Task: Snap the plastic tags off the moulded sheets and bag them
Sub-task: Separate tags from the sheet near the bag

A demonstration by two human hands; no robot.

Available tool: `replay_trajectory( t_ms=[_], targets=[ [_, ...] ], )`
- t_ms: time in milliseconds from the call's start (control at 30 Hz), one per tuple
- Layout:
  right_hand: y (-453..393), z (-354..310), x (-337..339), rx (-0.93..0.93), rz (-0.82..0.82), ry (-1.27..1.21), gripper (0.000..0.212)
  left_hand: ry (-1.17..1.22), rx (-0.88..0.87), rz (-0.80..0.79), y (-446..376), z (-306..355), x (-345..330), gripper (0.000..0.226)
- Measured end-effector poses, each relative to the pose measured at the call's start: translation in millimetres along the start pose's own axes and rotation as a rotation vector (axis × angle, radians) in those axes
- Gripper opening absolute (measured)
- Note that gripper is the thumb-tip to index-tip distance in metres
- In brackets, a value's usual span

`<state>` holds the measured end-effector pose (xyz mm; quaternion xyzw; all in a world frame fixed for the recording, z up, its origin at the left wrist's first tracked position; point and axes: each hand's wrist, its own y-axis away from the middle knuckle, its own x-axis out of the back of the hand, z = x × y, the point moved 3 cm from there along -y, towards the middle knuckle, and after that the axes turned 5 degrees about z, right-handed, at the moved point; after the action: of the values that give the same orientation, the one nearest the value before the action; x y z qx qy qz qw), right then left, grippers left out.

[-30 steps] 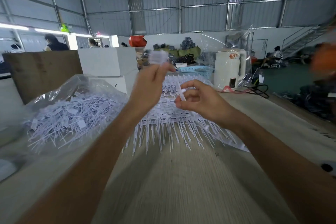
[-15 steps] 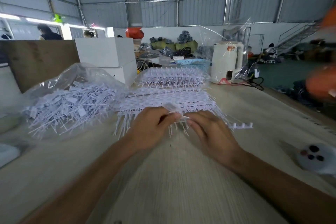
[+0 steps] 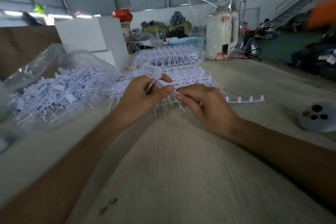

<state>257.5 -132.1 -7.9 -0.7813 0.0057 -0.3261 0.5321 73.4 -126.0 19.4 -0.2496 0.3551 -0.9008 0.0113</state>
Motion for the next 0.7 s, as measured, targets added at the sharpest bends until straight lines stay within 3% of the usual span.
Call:
replay_trajectory(
  t_ms=[200,467,700],
  targets=[
    [4,-1,-5,0.005,0.021,0.011,0.016,0.097,0.059,-0.079,4,0,-1,0.021],
    [3,-4,-5,0.069,0.098,0.136,0.02,0.012,0.154,0.043,5,-9,-5,0.05],
    [-1,-9,0,0.186,0.117,0.325,0.013,0.198,0.326,0.17,6,-10,-12,0.04]
  ],
)
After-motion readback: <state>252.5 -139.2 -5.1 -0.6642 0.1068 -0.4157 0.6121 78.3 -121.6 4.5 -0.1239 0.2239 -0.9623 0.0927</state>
